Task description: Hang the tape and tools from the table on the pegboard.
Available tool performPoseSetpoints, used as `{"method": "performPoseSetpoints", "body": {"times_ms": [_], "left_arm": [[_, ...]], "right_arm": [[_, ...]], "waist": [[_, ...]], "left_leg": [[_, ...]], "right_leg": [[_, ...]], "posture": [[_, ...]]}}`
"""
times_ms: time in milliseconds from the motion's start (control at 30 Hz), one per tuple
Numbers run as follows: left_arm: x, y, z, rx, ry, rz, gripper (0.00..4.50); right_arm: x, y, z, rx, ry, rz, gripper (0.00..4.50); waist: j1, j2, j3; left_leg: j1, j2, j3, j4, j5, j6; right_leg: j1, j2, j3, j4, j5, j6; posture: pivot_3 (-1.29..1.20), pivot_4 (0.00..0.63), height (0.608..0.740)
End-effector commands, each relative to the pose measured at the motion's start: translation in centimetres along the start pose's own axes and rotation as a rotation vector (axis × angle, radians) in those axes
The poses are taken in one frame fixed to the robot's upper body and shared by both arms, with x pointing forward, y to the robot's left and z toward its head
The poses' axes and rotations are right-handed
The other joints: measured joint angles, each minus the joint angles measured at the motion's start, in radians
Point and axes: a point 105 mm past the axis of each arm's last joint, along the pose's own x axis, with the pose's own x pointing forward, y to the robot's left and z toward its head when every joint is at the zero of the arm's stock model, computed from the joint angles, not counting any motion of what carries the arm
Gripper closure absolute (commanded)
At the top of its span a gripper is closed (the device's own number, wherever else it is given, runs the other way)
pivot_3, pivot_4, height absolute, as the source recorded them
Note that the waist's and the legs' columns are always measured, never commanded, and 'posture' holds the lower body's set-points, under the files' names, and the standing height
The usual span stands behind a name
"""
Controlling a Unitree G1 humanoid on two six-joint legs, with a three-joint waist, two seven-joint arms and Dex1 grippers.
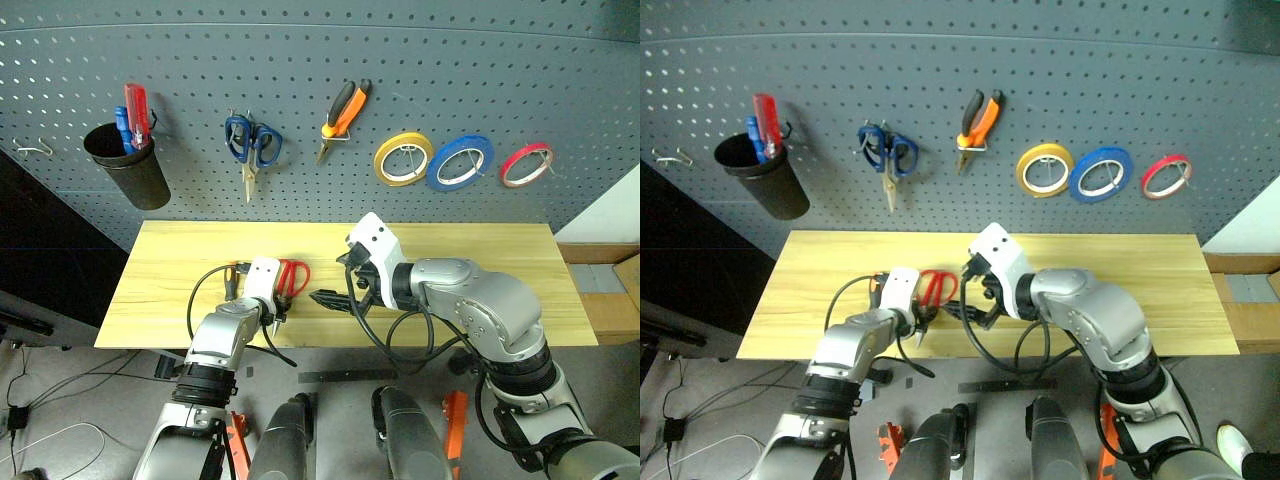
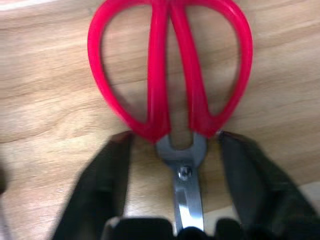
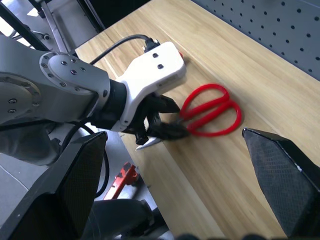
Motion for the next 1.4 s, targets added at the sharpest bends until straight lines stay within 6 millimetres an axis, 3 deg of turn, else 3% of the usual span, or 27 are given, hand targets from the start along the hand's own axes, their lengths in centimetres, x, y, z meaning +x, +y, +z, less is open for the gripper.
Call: {"method": "performPoseSetpoints", "body": {"times_ms": [33, 67, 267, 467, 733, 1000, 1200, 1400], "left_arm": [[0.0, -0.2, -1.2, -0.009, 0.008, -0.006, 3.25], [0.0, -0.1, -1.0, -0.006, -0.011, -0.006, 3.48], [-0.9, -0.7, 1.0, -0.019, -0.144, -0.017, 3.48], [-3.2, -1.0, 2.7, 0.057, -0.288, -0.024, 3.48], [-11.3, -0.6, 6.9, 0.355, -0.761, 0.045, 3.48], [-16.2, 1.1, 10.6, 0.487, -1.001, 0.200, 3.48], [-16.6, 1.4, 13.3, 0.492, -1.073, 0.216, 3.48], [-15.3, 2.0, 14.0, 0.472, -1.055, 0.216, 3.48]], "right_arm": [[-0.8, 0.3, 1.3, -0.020, -0.051, 0.008, 0.00], [-1.0, 0.2, 1.3, -0.017, -0.053, 0.007, 0.00], [-2.5, -0.6, 1.6, -0.118, -0.066, -0.038, 0.00], [-4.4, 0.2, 2.7, -0.232, -0.137, -0.016, 0.00], [-6.5, 0.7, 3.9, -0.399, -0.196, -0.001, 0.00], [-6.6, -0.6, 4.8, -0.453, -0.223, -0.032, 0.00], [-6.3, -1.6, 5.3, -0.452, -0.219, -0.039, 0.00], [-5.8, -1.9, 5.6, -0.466, -0.217, -0.043, 0.00]], "waist": [[0.000, 0.000, 0.000], [0.000, 0.000, 0.000], [0.000, 0.000, 0.000], [-0.001, 0.000, 0.000], [0.000, 0.000, 0.000], [0.003, 0.000, 0.000], [0.004, 0.000, 0.000], [0.001, 0.000, 0.000]], "left_leg": [[0.000, 0.000, 0.000, 0.000, 0.000, 0.000], [0.000, 0.000, 0.000, 0.000, 0.000, 0.000], [0.000, 0.000, 0.000, 0.000, 0.000, 0.000], [-0.001, 0.000, 0.000, -0.002, 0.000, 0.000], [-0.002, 0.002, 0.001, -0.005, 0.000, 0.000], [-0.002, 0.002, 0.001, -0.005, -0.001, 0.001], [-0.002, 0.001, 0.001, -0.005, -0.001, 0.001], [-0.002, 0.002, 0.002, -0.005, -0.001, 0.002]], "right_leg": [[0.000, 0.000, 0.000, 0.000, 0.000, 0.000], [0.000, 0.000, 0.000, 0.000, 0.000, 0.000], [0.000, 0.000, 0.000, -0.002, 0.000, 0.000], [0.000, 0.000, -0.001, -0.004, 0.000, 0.000], [0.002, -0.001, -0.001, -0.014, 0.000, 0.000], [0.003, -0.002, -0.001, -0.015, 0.000, 0.000], [0.003, 0.000, -0.002, -0.015, 0.000, 0.000], [0.003, 0.000, -0.002, -0.014, 0.000, 0.000]], "posture": [[-0.17, 0.264, 0.740], [-0.17, 0.264, 0.740], [-0.16, 0.260, 0.740], [-0.17, 0.261, 0.740], [-0.17, 0.261, 0.740], [-0.14, 0.250, 0.740], [-0.13, 0.241, 0.740], [-0.14, 0.245, 0.740]]}}
